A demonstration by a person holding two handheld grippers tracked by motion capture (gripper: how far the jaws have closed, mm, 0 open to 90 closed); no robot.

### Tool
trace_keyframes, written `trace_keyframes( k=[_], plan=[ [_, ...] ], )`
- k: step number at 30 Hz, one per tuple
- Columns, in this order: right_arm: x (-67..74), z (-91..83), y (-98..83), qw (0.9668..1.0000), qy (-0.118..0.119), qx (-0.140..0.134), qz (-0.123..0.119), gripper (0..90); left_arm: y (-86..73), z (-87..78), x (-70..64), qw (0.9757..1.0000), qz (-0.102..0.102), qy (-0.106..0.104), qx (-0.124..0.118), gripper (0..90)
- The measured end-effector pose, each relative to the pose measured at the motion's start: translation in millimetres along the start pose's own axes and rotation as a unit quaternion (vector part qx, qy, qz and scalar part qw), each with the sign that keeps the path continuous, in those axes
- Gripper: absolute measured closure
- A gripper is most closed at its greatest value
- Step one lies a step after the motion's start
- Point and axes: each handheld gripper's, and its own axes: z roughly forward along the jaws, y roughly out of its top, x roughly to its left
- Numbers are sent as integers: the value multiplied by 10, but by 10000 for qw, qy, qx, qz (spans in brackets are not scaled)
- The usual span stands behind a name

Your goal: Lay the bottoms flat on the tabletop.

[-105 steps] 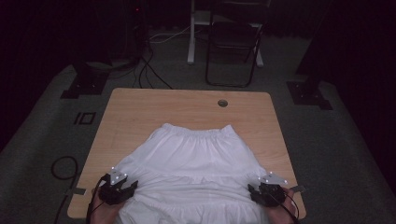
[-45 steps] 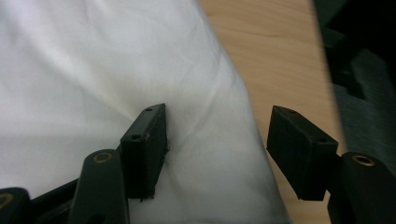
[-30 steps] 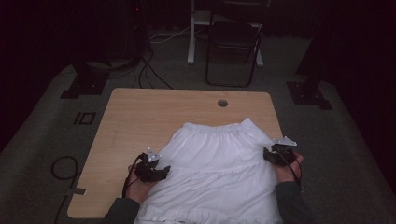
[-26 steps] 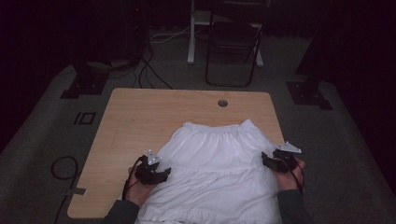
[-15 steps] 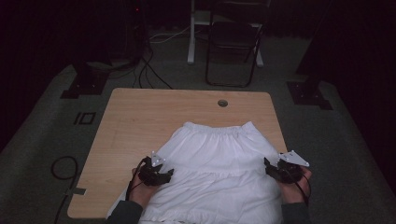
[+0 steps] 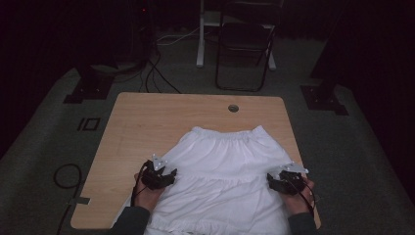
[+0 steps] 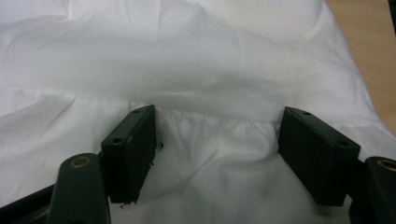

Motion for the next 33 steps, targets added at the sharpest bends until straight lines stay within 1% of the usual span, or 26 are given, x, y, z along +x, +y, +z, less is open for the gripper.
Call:
trace_keyframes(
  k=[1,2,3,4,5,6,7,8,9,10,11,12,13,15,17,20,22,25,27,29,31,32,33],
  plan=[
    [12,46,45,10000,-7,-13,-24,275,21,20,43,10000,-17,35,15,407],
    [12,46,45,10000,-7,-13,-24,275,21,20,43,10000,-17,35,15,408],
    [44,149,155,10000,8,-9,-94,275,71,73,140,9999,-92,118,16,411],
    [59,206,217,9999,23,5,-108,275,71,73,140,9999,-92,118,16,412],
    [76,266,282,9999,52,6,-156,275,128,137,260,9996,-164,211,11,412],
    [93,333,350,9998,95,7,-169,275,160,169,324,9994,-175,292,12,413],
    [105,402,421,9998,124,14,-180,276,193,202,395,9992,-228,341,35,412],
    [116,472,495,9997,151,30,-178,276,225,240,469,9988,-327,365,29,411],
    [116,472,495,9997,151,30,-178,276,225,240,469,9988,-327,365,29,411],
    [124,543,572,9997,161,47,-202,280,265,284,551,9981,-412,462,28,411],
    [137,635,666,9996,163,44,-219,285,289,309,598,9976,-458,517,27,412],
    [143,691,723,9996,156,49,-215,287,351,376,704,9964,-558,635,33,411],
    [164,836,879,9997,139,83,-199,289,380,407,749,9959,-603,680,40,411],
    [184,976,1030,9997,92,112,-205,294,436,466,820,9947,-629,808,33,410],
    [197,1108,1171,9997,49,143,-191,295,490,522,881,9937,-674,892,41,410],
    [202,1264,1356,9996,-56,277,-85,297,568,597,943,9919,-784,999,75,408],
    [201,1335,1445,9992,-138,371,12,296,612,637,970,9907,-873,1042,106,407],
    [202,1400,1522,9987,-245,431,97,295,653,671,984,9893,-964,1086,147,402],
    [205,1412,1547,9983,-256,499,175,296,664,672,983,9885,-1032,1091,191,402],
    [213,1398,1550,9980,-225,569,154,295,669,658,976,9889,-1036,1035,264,393],
    [208,1364,1532,9980,-163,596,107,296,683,628,958,9898,-972,952,414,392],
    [203,1332,1524,9980,-126,596,140,302,689,597,945,9897,-936,966,499,394],
    [196,1286,1517,9981,-87,577,193,310,689,555,927,9901,-900,961,484,402]
  ],
)
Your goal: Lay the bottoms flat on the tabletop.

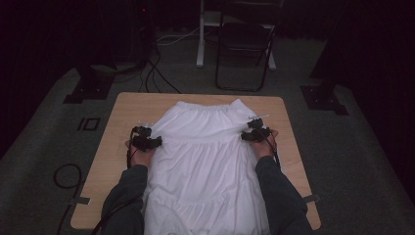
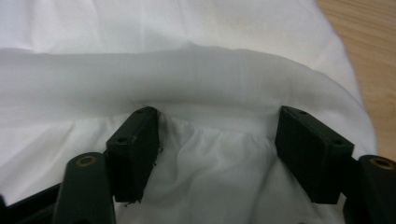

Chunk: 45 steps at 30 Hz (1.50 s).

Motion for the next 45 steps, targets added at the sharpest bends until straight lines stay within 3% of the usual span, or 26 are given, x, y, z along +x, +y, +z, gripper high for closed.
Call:
trace_keyframes(
  k=[6,9,11,15,20,23,29,34,38,45],
  plan=[
    [-49,-440,-251,9992,262,-235,-173,303,-155,-420,26,9989,187,-315,-289,403],
    [-88,-678,-497,9985,371,-302,-262,301,-307,-598,74,9989,192,-408,-146,402],
    [-100,-814,-681,9979,445,-304,-356,301,-436,-702,97,9985,302,-452,-109,402],
    [-128,-1027,-1031,9968,498,-314,-535,303,-673,-869,194,9989,234,-411,-39,406],
    [-167,-1187,-1308,9968,501,-388,-477,315,-880,-1043,297,9997,90,-248,7,412],
    [-151,-1259,-1431,9964,494,-396,-571,322,-1030,-1175,362,9998,53,-168,57,415],
    [-105,-1261,-1616,9956,416,-224,-809,330,-1402,-1454,490,9993,-262,-141,234,460],
    [-136,-1218,-1651,9964,480,-209,-664,333,-1676,-1588,546,9986,-374,-88,350,488],
    [-144,-1208,-1651,9965,514,-232,-621,333,-1811,-1637,572,9974,-578,-280,321,486],
    [-177,-1198,-1679,9965,634,-293,-450,333,-1920,-1736,513,9962,-606,-548,313,461]
  ],
)
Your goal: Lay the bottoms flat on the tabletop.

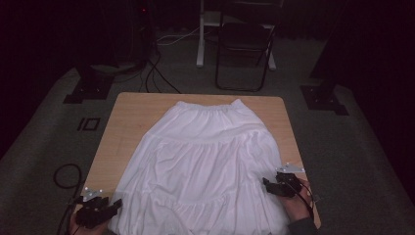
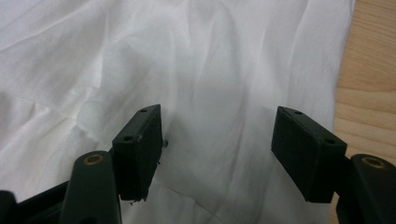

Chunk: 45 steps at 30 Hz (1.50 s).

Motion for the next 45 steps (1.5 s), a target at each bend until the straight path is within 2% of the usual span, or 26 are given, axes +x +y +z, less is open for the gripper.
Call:
trace_keyframes(
  k=[3,8,11,12,14,15,16,19,20,22,23,24,25,30,31,33,35,36,37,38,39,40,41,43,44,45],
  plan=[
    [-16,3,-11,10000,45,-31,32,332,-51,-36,-54,9999,125,-41,37,504],
    [-19,4,-12,10000,56,-36,37,332,-58,-67,-51,9989,413,48,195,849],
    [-21,4,-14,10000,65,-39,52,332,-18,-138,127,9993,301,208,90,889],
    [-21,4,-14,10000,65,-39,52,332,-18,-138,127,9993,301,208,90,892],
    [-24,5,-12,9999,79,-31,54,332,75,-241,361,9973,200,704,-89,895],
    [-24,4,-10,10000,75,-21,45,331,112,-276,428,9961,167,854,-168,896],
    [-23,5,-9,10000,71,-21,37,332,184,-329,537,9926,158,1176,-275,895],
    [-9,2,-4,10000,32,-12,8,333,373,-422,745,9823,167,1793,-511,896],
    [-3,1,-3,10000,13,-12,-3,333,431,-419,785,9771,207,2055,-507,896],
    [1,0,-3,10000,-2,-15,-7,333,520,-390,817,9683,266,2425,-544,895],
    [-1,1,-5,10000,2,-24,-5,333,537,-376,828,9700,159,2352,-591,888],
    [-3,1,-8,10000,14,-32,4,333,543,-343,840,9765,-4,2062,-628,875],
    [-10,2,-12,10000,35,-43,18,332,533,-317,838,9792,-58,1927,-627,821],
    [-21,5,-17,10000,68,-58,38,332,353,-171,865,9856,-301,1611,-427,636],
    [-20,5,-13,10000,65,-48,20,332,332,-159,865,9854,-320,1617,-419,606],
    [-15,5,-9,10000,51,-40,10,332,303,-127,872,9876,-359,1478,-377,544],
    [-13,7,-6,10000,54,-38,33,332,301,-75,878,9879,-348,1494,-221,503],
    [-15,8,-6,10000,57,-35,42,333,300,-52,883,9879,-301,1513,-178,539],
    [-22,8,-6,10000,79,-25,54,338,301,-48,886,9876,-295,1531,-155,703],
    [-26,5,-5,9999,105,-10,56,342,303,-48,897,9864,-364,1588,-208,799],
    [-28,-7,-5,10000,66,3,26,351,306,-60,906,9858,-423,1609,-244,858],
    [-31,-24,-4,10000,9,-8,8,358,317,-83,910,9846,-524,1634,-332,857],
    [-45,-74,-2,9999,-29,-92,39,369,325,-95,903,9845,-531,1627,-389,806],
    [-92,-182,3,9996,-61,-247,97,396,353,-107,856,9843,-536,1594,-528,611],
    [-113,-225,3,9995,-110,-282,124,407,372,-108,816,9862,-463,1462,-621,594],
    [-156,-299,-3,9991,-199,-347,159,434,387,-99,771,9867,-394,1397,-730,559]
  ],
)
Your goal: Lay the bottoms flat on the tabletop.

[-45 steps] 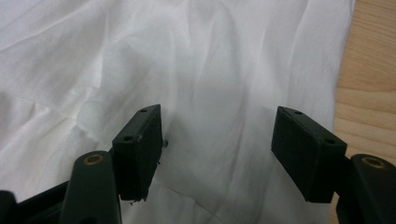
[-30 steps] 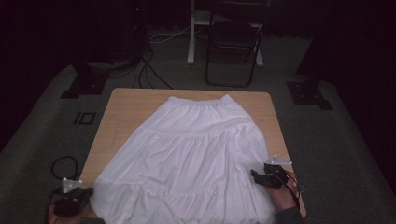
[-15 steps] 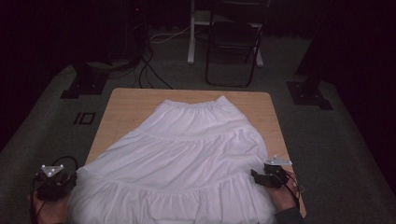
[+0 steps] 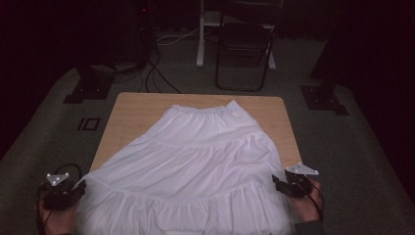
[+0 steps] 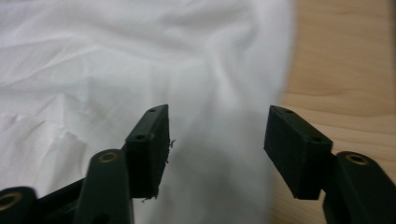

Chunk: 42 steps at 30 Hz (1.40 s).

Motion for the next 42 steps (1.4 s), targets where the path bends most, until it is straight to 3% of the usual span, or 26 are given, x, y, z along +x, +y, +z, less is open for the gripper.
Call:
trace_keyframes(
  k=[2,5,8,10,13,15,18,20,22,26,29,32,34,35,36,38,40,42],
  plan=[
    [-73,-114,-26,9999,-106,-52,73,504,24,7,-88,9999,84,-55,-55,521],
    [-136,-229,-124,9997,-220,77,83,616,56,56,-265,9993,128,-306,-166,511],
    [-129,-302,-308,9992,-217,316,71,600,60,129,-434,9982,264,-510,-194,500],
    [-101,-336,-419,9992,-85,376,125,573,48,236,-599,9964,439,-720,-86,491],
    [-44,-327,-526,9982,-34,590,108,562,32,310,-689,9955,484,-815,-33,481],
    [-43,-320,-552,9981,76,583,205,640,15,361,-741,9949,520,-866,28,479],
    [-39,-324,-526,9975,99,687,148,873,-10,410,-778,9942,582,-891,126,479],
    [-65,-322,-508,9969,-149,767,76,891,-17,408,-780,9938,611,-921,112,464],
    [-181,-345,-489,9968,-328,709,185,893,-23,406,-778,9939,574,-934,99,465],
    [-579,-427,-389,9944,-817,552,393,894,-37,391,-798,9936,510,-1005,91,463],
    [-842,-491,-270,9893,-1335,442,386,895,-54,371,-846,9915,565,-1168,84,474],
    [-917,-570,-163,9786,-2009,205,397,893,-64,362,-906,9896,676,-1269,87,476],
    [-920,-557,-149,9763,-2090,249,513,852,-64,362,-919,9896,717,-1247,88,469],
    [-921,-532,-160,9751,-2116,316,582,708,-65,364,-911,9896,676,-1268,70,467],
    [-917,-501,-180,9760,-2039,360,675,585,-65,364,-897,9898,634,-1276,73,464],
    [-868,-470,-236,9809,-1744,182,842,457,-67,364,-869,9902,532,-1290,49,461],
    [-795,-465,-289,9858,-1346,-129,996,395,-68,362,-851,9906,476,-1280,38,461],
    [-721,-460,-334,9864,-1037,-377,1222,369,-71,363,-845,9907,464,-1282,30,460]
  ],
)
